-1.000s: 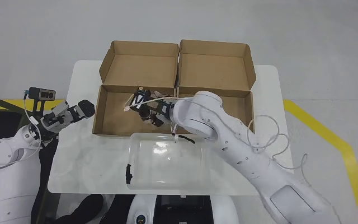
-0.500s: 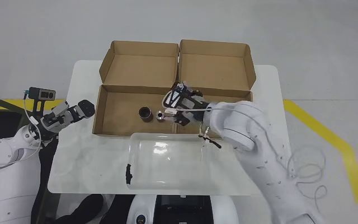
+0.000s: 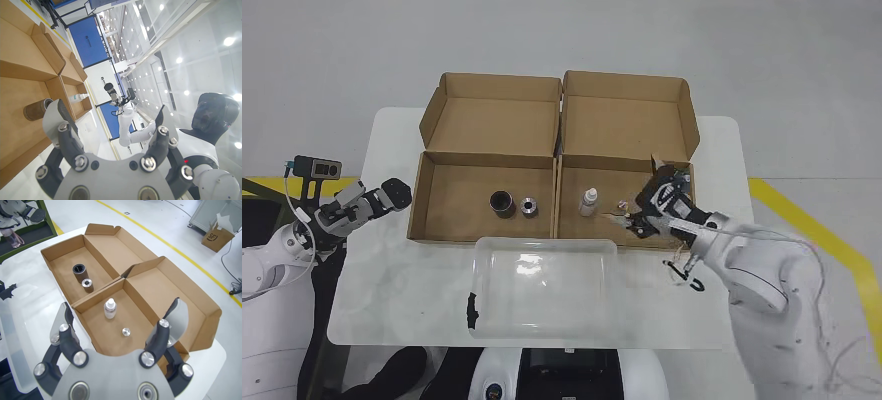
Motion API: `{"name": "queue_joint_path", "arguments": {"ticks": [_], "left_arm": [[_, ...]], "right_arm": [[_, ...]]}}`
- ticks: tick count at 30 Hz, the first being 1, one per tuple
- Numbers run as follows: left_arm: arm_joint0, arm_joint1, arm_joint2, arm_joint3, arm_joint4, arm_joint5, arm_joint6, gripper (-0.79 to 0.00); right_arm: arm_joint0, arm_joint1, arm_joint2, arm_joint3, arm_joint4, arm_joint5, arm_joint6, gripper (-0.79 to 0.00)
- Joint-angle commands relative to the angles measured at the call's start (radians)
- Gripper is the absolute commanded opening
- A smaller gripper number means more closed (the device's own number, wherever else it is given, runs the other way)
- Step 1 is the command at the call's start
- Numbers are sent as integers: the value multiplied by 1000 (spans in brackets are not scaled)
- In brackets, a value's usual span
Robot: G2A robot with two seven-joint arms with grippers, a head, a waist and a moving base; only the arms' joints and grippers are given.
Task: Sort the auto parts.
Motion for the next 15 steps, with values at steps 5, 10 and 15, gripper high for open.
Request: {"name": "queue_joint_path", "arguments": {"ticks": [5, 10, 15], "left_arm": [[0, 0, 0, 0, 0, 0, 0, 0], [0, 0, 0, 0, 0, 0, 0, 0], [0, 0, 0, 0, 0, 0, 0, 0]], "right_arm": [[-133, 18, 147, -65, 2, -33, -100, 0], [-224, 29, 246, -112, 6, -47, -166, 0], [-286, 38, 335, -140, 21, -61, -215, 0]]}}
